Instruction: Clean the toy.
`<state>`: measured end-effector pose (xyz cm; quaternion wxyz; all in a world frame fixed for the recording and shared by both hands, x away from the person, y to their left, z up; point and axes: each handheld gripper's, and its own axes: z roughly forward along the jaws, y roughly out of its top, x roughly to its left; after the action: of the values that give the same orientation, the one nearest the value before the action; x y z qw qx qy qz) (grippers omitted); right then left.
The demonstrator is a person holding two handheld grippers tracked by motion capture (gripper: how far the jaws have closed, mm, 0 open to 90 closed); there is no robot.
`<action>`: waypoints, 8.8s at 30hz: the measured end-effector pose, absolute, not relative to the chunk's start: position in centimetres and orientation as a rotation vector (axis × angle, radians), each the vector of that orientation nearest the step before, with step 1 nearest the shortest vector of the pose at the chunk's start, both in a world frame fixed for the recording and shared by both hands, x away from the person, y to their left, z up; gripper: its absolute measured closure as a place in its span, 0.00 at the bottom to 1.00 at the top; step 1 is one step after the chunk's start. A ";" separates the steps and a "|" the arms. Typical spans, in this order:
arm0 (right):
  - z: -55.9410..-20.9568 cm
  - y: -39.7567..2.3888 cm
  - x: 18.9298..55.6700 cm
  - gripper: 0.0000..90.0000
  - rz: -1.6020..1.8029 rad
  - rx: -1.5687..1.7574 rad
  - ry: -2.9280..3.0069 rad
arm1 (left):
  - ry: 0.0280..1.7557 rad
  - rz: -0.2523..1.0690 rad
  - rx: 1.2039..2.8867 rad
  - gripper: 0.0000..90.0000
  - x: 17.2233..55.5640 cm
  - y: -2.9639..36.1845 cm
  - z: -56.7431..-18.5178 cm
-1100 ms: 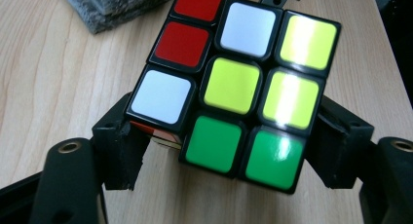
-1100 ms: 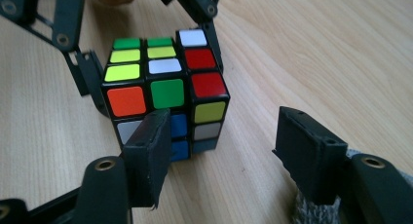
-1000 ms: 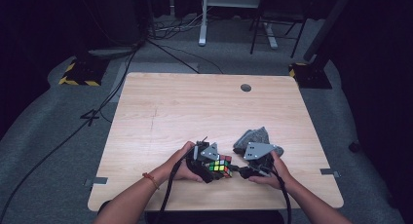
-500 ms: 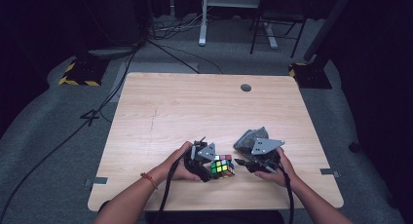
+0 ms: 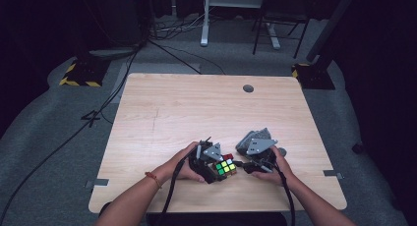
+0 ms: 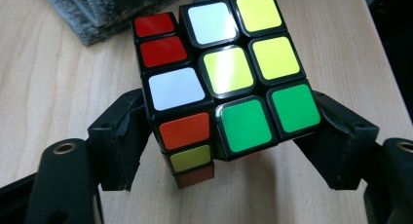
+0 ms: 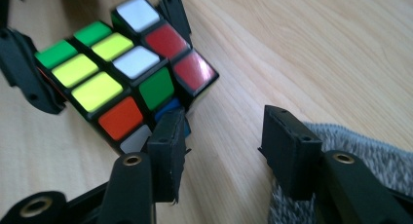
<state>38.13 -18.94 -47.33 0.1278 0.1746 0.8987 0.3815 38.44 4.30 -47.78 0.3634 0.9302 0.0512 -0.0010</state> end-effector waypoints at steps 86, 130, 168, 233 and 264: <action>-48.0 -20.8 38.8 0.63 1.220 0.572 2.614 | 0.061 0.202 2.389 0.38 36.6 3.6 -46.9; -45.2 -17.0 37.0 0.56 1.432 0.473 2.519 | 0.002 0.121 2.381 0.37 36.6 2.1 -48.0; -46.9 -26.9 40.0 0.48 0.987 0.756 2.538 | 0.152 0.074 2.432 0.36 37.3 7.7 -48.5; -47.9 -24.6 37.8 0.89 1.116 0.584 2.634 | 0.250 0.071 2.422 0.37 36.7 6.7 -49.1; -41.7 -19.2 35.2 0.89 1.315 0.274 2.600 | 0.169 0.230 2.469 0.37 36.4 3.9 -45.8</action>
<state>35.24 -19.21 -41.71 0.1075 0.0932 0.8832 0.4468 36.44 3.90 -45.78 0.3223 0.9404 0.0645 0.0875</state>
